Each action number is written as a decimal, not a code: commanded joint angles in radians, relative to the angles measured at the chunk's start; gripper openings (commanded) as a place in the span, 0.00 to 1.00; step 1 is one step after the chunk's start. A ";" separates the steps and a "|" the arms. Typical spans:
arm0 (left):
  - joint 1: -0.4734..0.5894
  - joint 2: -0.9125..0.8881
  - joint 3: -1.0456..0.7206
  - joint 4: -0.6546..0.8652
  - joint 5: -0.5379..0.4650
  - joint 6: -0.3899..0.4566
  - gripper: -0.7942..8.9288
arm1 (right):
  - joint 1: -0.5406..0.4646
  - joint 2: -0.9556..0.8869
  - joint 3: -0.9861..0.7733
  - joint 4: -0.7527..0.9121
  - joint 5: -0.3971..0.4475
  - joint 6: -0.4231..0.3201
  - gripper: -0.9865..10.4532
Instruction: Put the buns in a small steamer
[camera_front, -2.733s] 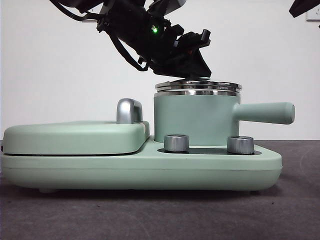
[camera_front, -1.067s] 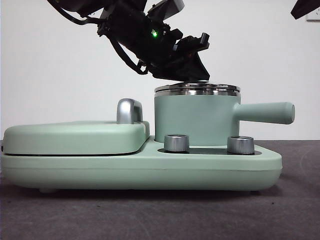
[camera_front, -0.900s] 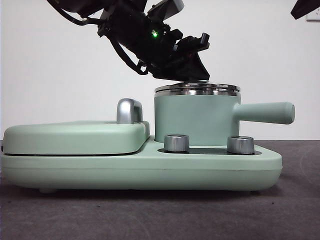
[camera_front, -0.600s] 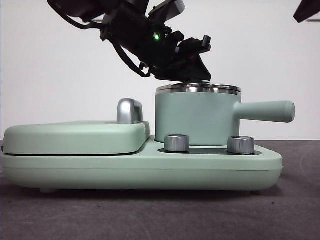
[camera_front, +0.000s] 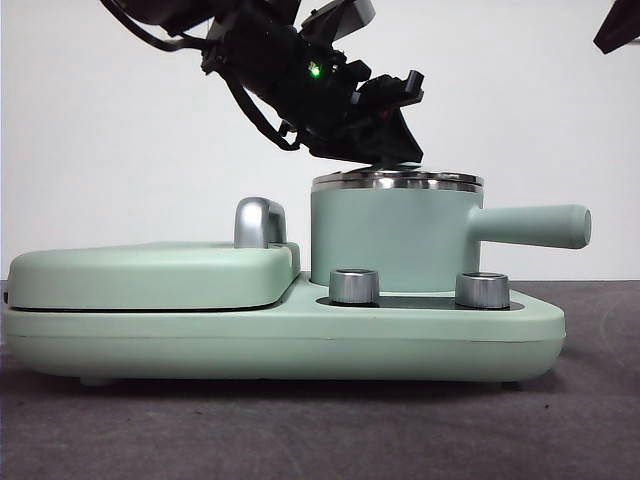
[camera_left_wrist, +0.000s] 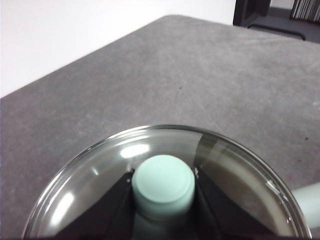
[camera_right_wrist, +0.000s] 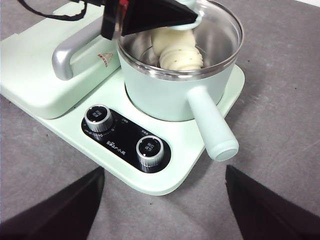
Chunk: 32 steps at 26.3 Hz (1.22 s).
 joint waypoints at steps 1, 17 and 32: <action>-0.016 0.021 0.003 -0.054 -0.005 0.016 0.09 | 0.005 0.004 0.004 0.010 0.003 0.005 0.41; -0.014 0.013 0.003 -0.129 -0.073 0.033 0.09 | 0.005 0.004 0.004 0.009 0.002 0.005 0.41; -0.015 0.002 0.005 -0.120 -0.072 0.047 0.41 | 0.005 0.004 0.004 0.008 -0.001 0.005 0.41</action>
